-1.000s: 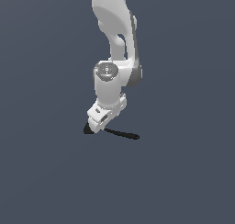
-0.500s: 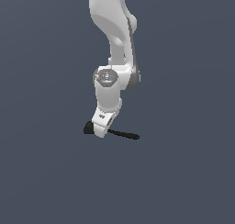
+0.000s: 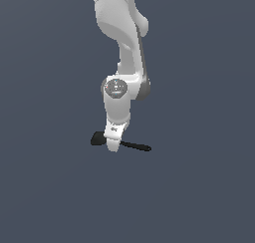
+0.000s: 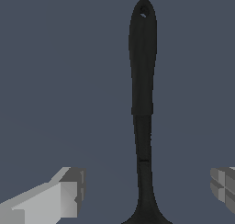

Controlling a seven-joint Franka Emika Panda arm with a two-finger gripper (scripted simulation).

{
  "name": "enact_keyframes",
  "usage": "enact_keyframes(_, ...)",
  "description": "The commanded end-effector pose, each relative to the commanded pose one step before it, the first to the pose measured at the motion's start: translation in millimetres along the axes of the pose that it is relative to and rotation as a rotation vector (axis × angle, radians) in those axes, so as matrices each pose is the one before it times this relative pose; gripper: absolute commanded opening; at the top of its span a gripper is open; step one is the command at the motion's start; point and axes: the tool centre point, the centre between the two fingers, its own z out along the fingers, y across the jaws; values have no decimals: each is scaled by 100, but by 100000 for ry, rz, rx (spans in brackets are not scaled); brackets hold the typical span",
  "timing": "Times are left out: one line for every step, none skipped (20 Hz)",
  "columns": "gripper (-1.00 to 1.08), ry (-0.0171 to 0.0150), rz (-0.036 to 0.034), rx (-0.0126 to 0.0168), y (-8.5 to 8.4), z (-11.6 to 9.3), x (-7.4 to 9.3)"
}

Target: Pick up the object and move it to a goal position.

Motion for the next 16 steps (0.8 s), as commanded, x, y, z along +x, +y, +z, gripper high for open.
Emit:
enact_keyframes(100, 168, -3336, -5, -33, 247, 29)
enact_keyframes(100, 48, -929, 8, -12, 74, 6)
enact_keyframes(100, 41, -786, 6, -10, 63, 6)
enact_keyframes(100, 34, -641, 5, -8, 51, 4)
enact_keyframes(100, 27, -500, 3, -6, 40, 3)
enact_keyframes(100, 19, -358, 2, -5, 28, 3)
enact_keyframes(100, 12, -213, 1, -3, 17, 1)
enact_keyframes(100, 4, -69, 0, -1, 6, -1)
enact_keyframes(100, -26, 462, 25, -3, -22, -6)
enact_keyframes(100, 0, 0, 0, -1, 38, -2)
enact_keyframes(100, 0, 0, 0, -2, 112, -7)
enact_keyframes(100, -1, -49, -1, -7, 186, 18)
enact_keyframes(100, 0, 0, 0, -6, 260, -17)
enact_keyframes(100, -1, -49, 0, -12, 334, 8)
enact_keyframes(100, -1, -49, 0, -15, 406, 3)
enact_keyframes(100, 0, -49, 0, -18, 477, -2)
